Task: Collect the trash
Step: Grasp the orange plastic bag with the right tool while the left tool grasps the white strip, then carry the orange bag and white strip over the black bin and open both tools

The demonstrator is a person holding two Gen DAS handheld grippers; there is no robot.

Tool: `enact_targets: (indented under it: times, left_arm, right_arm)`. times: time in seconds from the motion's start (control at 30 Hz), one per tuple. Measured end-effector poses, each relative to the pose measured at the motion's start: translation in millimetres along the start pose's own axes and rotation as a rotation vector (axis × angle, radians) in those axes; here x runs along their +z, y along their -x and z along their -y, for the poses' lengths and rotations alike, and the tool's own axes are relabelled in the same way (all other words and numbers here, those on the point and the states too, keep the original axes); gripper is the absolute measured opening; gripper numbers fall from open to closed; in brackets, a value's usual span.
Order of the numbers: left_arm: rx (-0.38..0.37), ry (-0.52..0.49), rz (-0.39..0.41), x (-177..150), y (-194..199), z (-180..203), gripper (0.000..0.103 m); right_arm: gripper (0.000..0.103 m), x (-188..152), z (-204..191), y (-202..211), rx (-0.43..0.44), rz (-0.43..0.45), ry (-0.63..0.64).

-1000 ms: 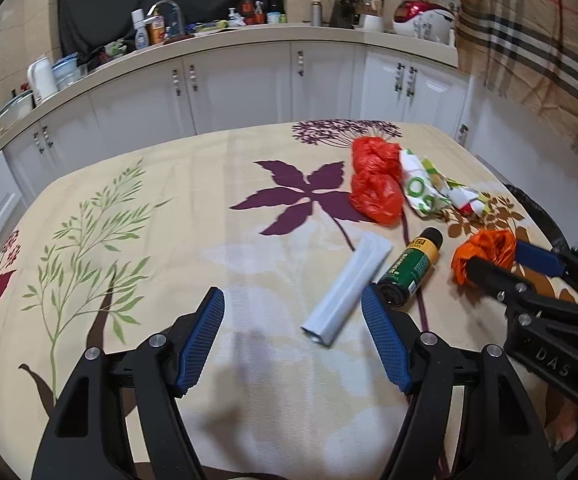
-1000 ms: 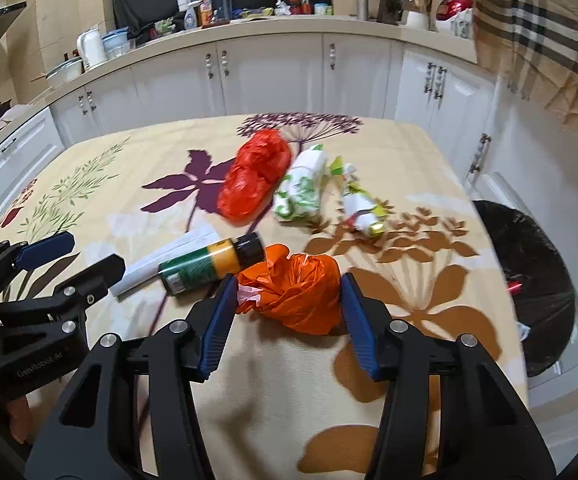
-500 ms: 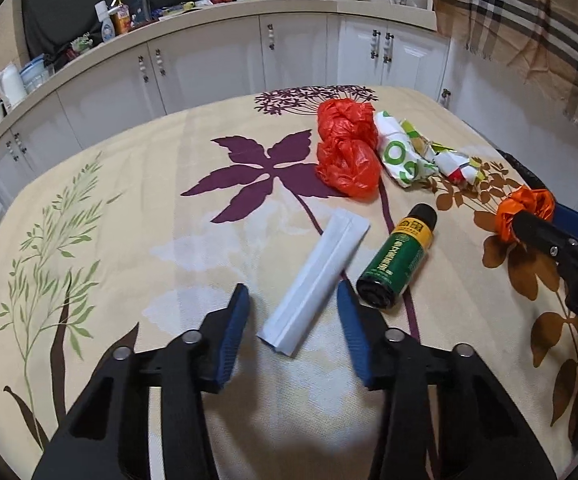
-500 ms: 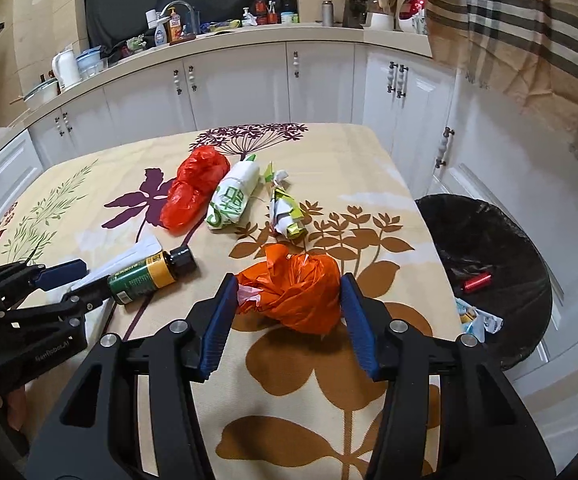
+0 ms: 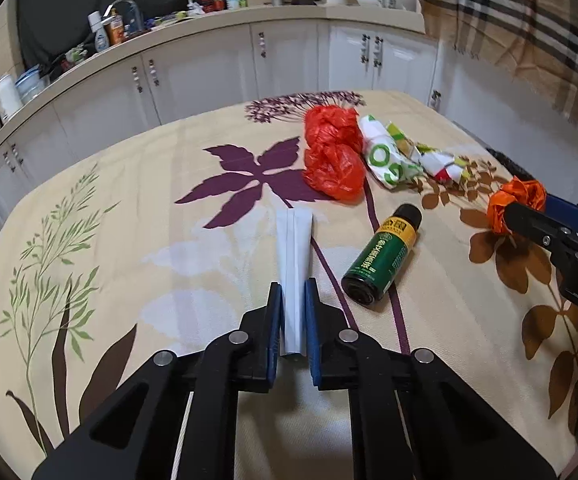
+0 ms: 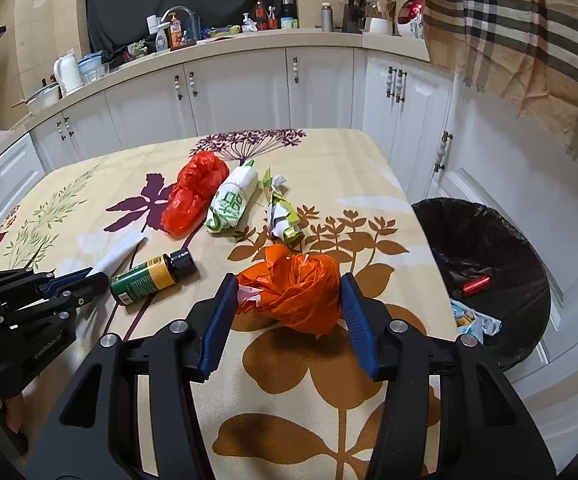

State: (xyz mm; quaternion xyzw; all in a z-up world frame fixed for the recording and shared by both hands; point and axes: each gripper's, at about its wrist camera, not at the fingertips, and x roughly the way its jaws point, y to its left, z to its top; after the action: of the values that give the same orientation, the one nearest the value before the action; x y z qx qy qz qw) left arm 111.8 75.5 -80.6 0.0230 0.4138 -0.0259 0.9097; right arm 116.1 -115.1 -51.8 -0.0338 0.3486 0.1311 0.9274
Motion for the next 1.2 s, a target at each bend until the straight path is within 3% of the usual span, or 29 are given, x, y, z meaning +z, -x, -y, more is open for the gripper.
enact_targets:
  times: [0.27, 0.57, 1.2]
  left_arm:
    - [0.007, 0.056, 0.103, 4.1, 29.5, 1.5, 0.012]
    - [-0.022, 0.036, 0.207, 25.3, 48.0, 25.2, 0.012]
    - [-0.116, -0.078, 0.33, 77.8, 31.5, 137.7, 0.012]
  right_arm:
    - [0.05, 6.5, 3.6, 17.6, -0.034, 0.081, 0.015]
    - [0.05, 16.5, 26.9, 39.3, -0.123, 0.178, 0.006]
    - [0.05, 26.4, 127.8, 50.6, -0.348, 0.274, -0.092]
